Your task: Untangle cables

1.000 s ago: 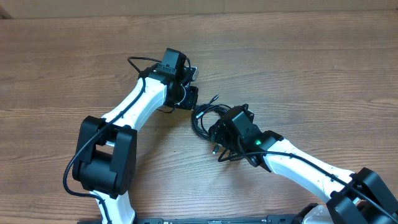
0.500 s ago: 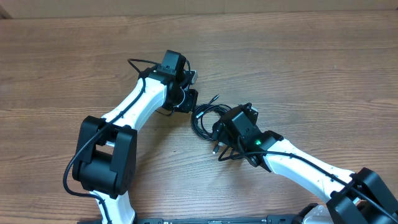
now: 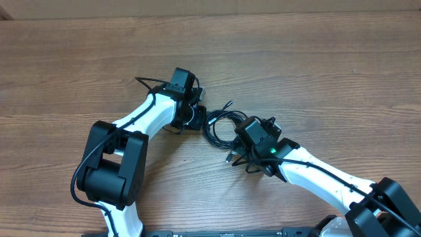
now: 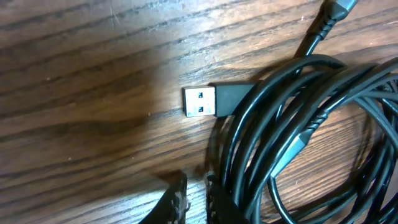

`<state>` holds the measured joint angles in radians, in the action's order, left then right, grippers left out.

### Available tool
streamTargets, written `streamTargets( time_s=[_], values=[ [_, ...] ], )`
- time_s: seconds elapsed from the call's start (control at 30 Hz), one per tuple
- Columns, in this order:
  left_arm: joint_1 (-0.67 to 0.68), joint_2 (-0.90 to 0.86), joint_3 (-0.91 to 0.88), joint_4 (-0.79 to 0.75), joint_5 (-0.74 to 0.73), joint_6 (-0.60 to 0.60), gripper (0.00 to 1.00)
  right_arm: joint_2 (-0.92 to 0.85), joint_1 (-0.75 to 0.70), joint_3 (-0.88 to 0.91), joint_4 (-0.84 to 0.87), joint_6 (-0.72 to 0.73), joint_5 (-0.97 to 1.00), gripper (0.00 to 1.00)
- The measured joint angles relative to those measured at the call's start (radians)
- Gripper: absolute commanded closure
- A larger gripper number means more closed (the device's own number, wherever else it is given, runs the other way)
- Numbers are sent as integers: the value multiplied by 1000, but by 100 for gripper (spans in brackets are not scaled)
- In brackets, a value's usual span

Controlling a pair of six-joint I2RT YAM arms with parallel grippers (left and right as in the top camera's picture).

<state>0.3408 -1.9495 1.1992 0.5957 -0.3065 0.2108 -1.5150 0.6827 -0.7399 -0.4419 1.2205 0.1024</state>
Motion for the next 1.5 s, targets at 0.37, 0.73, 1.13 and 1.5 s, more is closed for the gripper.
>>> streamTargets(
  time_s=[0.37,0.73,1.13,1.5],
  values=[
    [0,0,0,-17,0,0,84,-61,0,0,50,66,-102,45],
    [0,0,0,-17,0,0,81,-61,0,0,67,58,-130,73],
    [0,0,0,-18,0,0,80,-61,0,0,67,48,-139,96],
    [0,0,0,-17,0,0,78,-61,0,0,68,35,-147,96]
  ],
)
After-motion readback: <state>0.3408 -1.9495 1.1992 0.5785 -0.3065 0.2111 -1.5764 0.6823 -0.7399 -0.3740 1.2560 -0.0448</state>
